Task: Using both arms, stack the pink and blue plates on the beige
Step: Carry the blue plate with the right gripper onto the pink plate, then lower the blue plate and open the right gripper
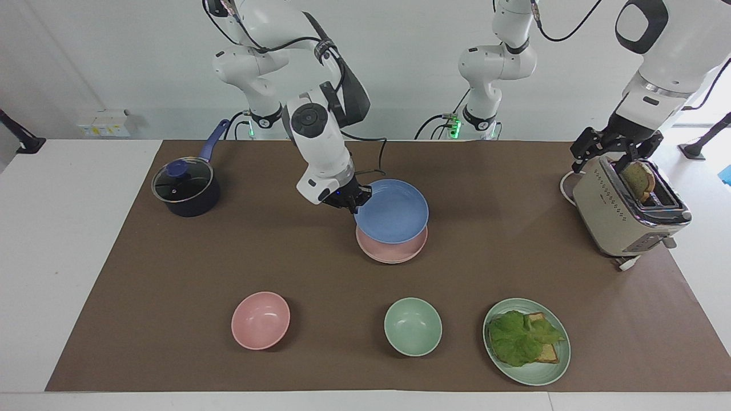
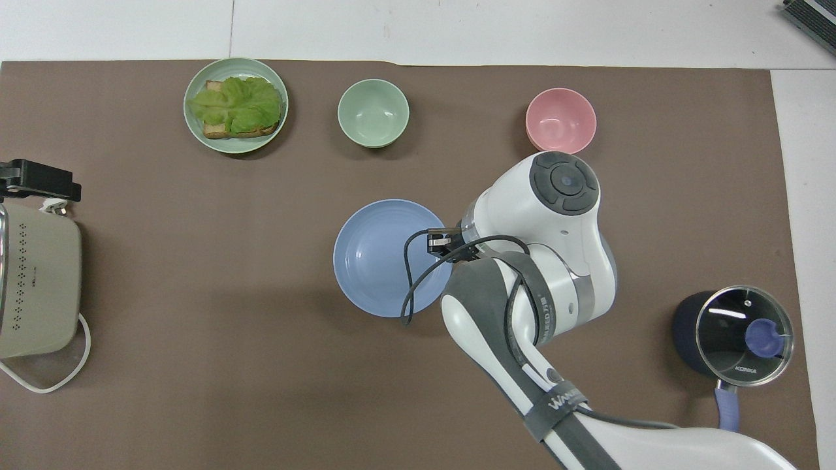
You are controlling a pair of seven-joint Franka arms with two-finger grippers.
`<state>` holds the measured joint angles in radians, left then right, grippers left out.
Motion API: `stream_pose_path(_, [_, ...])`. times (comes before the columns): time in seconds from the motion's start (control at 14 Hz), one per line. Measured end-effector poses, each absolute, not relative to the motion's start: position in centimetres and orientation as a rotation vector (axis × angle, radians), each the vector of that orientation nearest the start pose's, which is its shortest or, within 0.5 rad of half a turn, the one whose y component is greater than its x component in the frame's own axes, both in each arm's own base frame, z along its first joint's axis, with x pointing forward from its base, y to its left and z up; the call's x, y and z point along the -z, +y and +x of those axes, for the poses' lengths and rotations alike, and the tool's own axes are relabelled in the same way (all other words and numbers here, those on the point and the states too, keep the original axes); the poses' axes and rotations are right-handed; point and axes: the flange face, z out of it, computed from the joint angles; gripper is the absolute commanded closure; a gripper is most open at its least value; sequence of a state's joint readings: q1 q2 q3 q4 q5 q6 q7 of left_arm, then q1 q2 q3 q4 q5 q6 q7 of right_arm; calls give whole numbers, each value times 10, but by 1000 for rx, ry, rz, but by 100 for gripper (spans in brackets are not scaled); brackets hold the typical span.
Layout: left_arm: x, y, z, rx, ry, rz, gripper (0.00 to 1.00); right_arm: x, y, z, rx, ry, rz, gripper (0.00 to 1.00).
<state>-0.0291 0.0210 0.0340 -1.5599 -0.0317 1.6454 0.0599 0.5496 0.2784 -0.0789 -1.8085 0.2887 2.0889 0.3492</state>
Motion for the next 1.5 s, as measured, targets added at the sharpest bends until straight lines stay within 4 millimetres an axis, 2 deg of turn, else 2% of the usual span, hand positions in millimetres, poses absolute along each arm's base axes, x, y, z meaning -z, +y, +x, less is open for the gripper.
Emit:
stream_pose_path(0.14, [-625,-1,569,104,85,-3168,0,-379,306,554,-110,26,-2929,100])
stream_pose_path(0.36, [-625,-1,569,104,85,-3168,0,-362,302,553,-90,36,-2933,100])
stream_pose_path(0.93, [-625,-1,569,104,85,-3168,0,-338,305,544,-70,16,-2941,100])
stream_pose_path(1.0, [-625,-1,569,104,85,-3168,0,-336,305,544,-69,16,-2942,88])
stream_pose_path(1.07, [-625,-1,569,104,85,-3168,0,-336,304,544,-70,17,-2942,66])
stream_pose_path(1.29, [-625,-1,569,104,85,-3168,0,-336,304,544,-70,14,-2942,12])
stream_pose_path(1.36, [-625,-1,569,104,85,-3168,0,-336,304,544,-69,14,-2942,0])
stream_pose_path(1.5, [-625,-1,569,104,85,-3168,0,-337,305,544,-67,13,-2941,0])
